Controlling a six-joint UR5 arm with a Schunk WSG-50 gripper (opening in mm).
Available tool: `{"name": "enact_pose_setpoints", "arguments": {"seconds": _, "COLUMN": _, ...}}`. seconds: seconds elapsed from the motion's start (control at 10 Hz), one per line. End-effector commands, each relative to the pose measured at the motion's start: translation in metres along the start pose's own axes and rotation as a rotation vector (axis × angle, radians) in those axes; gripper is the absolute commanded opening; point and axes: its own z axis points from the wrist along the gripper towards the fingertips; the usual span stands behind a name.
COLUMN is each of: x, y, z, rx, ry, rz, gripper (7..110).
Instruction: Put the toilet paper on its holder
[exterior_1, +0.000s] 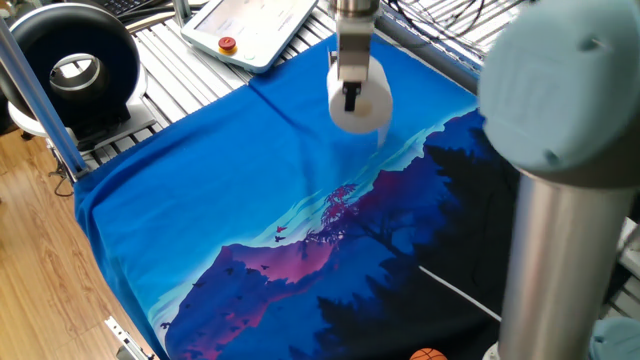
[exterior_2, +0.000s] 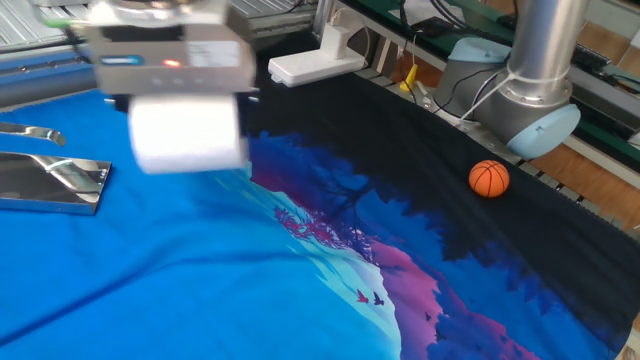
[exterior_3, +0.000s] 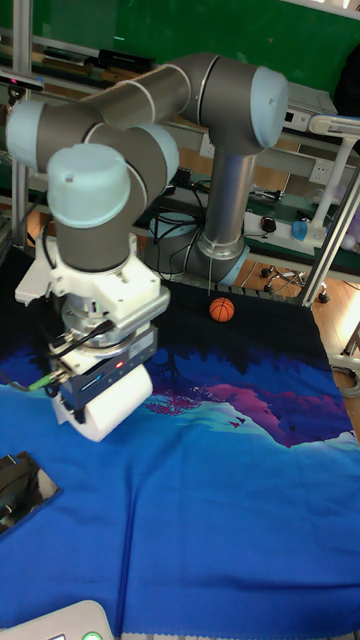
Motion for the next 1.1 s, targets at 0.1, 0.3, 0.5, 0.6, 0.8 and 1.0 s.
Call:
{"name": "enact_pose_setpoints", "arguments": {"seconds": 0.1, "x": 0.008, "y": -0.064, "z": 0.002, "rx": 0.056, "ry": 0.021, "rz": -0.043, "gripper": 7}}
{"name": "enact_pose_setpoints", "arguments": {"seconds": 0.3, "x": 0.007, "y": -0.065, "z": 0.006, "rx": 0.048, "ry": 0.020, "rz": -0.048, "gripper": 7}}
{"name": "enact_pose_setpoints", "arguments": {"seconds": 0.5, "x": 0.002, "y": -0.055, "z": 0.008, "rx": 0.062, "ry": 0.011, "rz": -0.015, "gripper": 7}}
{"name": "enact_pose_setpoints", "arguments": {"seconds": 0.6, "x": -0.003, "y": -0.051, "z": 0.008, "rx": 0.067, "ry": 0.006, "rz": -0.012, "gripper": 7}}
{"name": "enact_pose_setpoints", "arguments": {"seconds": 0.8, "x": -0.005, "y": -0.046, "z": 0.007, "rx": 0.060, "ry": 0.005, "rz": 0.020, "gripper": 7}}
{"name": "enact_pose_setpoints", "arguments": {"seconds": 1.0, "x": 0.005, "y": -0.029, "z": 0.007, "rx": -0.002, "ry": 0.046, "rz": 0.120, "gripper": 7}}
